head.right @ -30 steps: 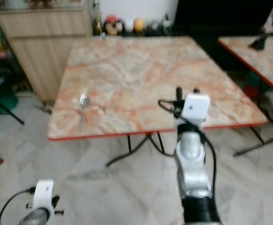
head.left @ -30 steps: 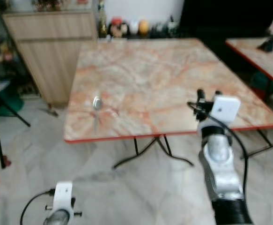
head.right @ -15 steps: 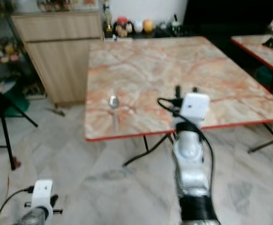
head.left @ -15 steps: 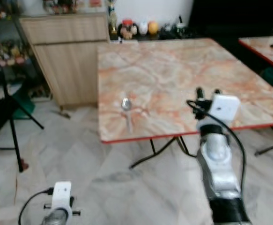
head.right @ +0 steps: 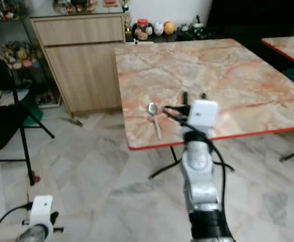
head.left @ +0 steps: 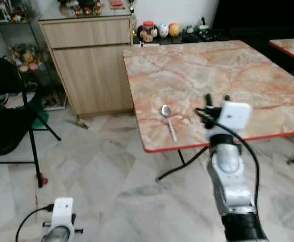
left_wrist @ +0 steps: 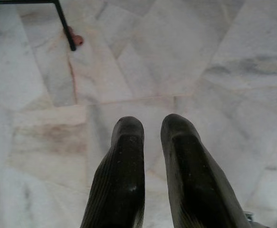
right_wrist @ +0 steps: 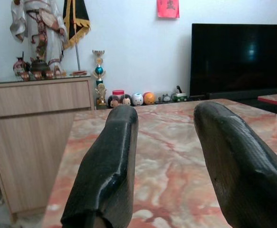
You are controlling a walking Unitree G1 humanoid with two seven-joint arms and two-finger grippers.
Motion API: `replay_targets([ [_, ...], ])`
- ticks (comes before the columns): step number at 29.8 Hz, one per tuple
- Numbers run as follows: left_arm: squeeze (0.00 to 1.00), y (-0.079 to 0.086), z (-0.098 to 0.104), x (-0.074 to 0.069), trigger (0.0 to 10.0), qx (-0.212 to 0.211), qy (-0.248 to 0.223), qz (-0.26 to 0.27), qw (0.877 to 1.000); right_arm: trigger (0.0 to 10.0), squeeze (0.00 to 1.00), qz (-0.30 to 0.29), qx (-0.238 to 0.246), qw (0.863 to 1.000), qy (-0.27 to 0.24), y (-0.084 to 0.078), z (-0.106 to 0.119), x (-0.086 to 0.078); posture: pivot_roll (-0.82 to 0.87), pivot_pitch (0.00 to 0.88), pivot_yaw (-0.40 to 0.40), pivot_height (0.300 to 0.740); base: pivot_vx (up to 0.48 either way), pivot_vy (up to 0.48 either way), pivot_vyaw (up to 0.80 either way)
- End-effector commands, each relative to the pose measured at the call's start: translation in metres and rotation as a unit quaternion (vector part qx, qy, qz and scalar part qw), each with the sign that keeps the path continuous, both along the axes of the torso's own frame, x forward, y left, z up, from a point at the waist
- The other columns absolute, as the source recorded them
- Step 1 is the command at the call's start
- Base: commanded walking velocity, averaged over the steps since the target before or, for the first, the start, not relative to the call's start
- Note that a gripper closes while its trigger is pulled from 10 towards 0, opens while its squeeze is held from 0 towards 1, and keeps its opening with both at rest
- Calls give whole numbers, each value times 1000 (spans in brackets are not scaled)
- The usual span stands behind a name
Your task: Setting the table
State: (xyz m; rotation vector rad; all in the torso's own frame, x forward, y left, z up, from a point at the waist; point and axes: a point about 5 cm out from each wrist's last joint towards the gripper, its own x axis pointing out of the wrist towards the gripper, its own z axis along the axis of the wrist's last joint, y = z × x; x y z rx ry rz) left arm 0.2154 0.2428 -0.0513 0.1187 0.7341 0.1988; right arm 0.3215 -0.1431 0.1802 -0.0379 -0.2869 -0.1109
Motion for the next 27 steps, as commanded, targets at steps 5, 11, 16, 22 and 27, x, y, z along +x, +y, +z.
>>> replay_targets([
  [5, 0, -6, -1, 1, 10000, -9, -2, -7, 1000, 10000, 0, -14, 0, 1000, 6, -9, -3, -1, 19, 0, 1, 740, 0, 0, 0],
  [11, 0, -6, -1, 1, 10000, -6, 1, -8, 1000, 10000, 0, -9, -13, 1000, 5, -6, -3, -2, 21, 0, 2, 740, 0, 0, 248],
  [16, 0, -5, -1, 1, 10000, -5, 3, -9, 1000, 10000, 0, -11, -4, 1000, 6, -6, -4, -2, 23, 0, 4, 740, 0, 0, 314],
  [22, 0, -5, -1, 1, 10000, -3, 4, -12, 1000, 10000, 0, -15, 1, 1000, 7, -8, -5, -3, 23, 0, 6, 740, 0, 0, 0],
  [27, 0, -5, -1, 2, 10000, -1, 5, -14, 1000, 10000, 0, -18, -13, 1000, 8, -8, -5, -3, 24, 0, 7, 740, 0, 0, 0],
])
